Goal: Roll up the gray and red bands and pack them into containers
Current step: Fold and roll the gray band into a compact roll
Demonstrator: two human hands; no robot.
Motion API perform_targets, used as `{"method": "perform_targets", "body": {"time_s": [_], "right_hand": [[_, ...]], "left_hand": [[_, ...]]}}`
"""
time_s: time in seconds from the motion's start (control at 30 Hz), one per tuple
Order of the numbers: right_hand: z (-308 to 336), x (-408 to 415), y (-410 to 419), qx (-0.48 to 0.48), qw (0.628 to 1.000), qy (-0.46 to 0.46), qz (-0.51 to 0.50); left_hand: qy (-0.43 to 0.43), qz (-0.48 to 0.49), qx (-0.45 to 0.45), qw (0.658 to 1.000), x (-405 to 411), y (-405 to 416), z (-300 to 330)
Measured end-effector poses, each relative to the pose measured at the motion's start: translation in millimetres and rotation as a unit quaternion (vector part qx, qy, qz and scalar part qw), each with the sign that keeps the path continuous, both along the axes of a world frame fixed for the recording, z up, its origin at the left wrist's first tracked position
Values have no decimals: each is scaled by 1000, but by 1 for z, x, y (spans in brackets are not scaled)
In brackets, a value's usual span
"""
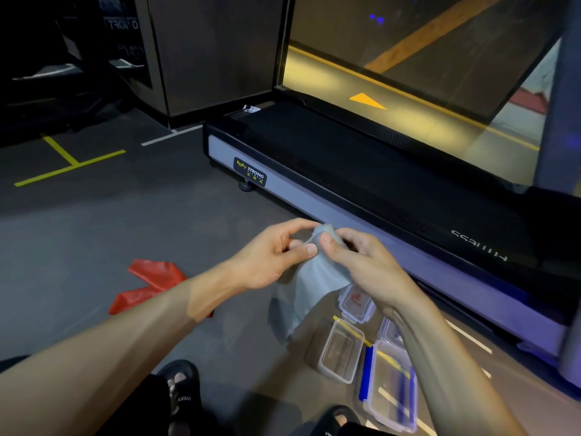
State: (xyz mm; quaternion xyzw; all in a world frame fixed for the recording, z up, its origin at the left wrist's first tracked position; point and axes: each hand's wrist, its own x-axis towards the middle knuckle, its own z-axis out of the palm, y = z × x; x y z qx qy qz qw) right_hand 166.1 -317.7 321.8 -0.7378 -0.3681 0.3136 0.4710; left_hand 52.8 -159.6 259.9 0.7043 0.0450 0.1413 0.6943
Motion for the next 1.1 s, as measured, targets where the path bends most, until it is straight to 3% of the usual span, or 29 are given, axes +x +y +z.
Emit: {"method": "perform_targets", "body": {"time_s": [0.3,0.43,0.5,0.7,0.9,1.1], "right_hand": [[-4,-3,10,58,992,38,-101],[-3,-7,10,13,994,-84,-69],[-3,-8,10,10,993,-102,-60],[-1,-11,6,-18,996,-86,7],[1,-5,4,-6,999,-22,-41],[-1,2,4,21,997,34,-68]], "left_hand": [[-1,38,-12,999,-2,1,7],[-15,17,-28,999,-1,5,7],[-14,20,-24,999,-1,5,8],[-8,74,-10,997,-1,3,7],[6,-26,-84,996,-6,6,1],[23,-37,-54,998,-7,7,-7]]}}
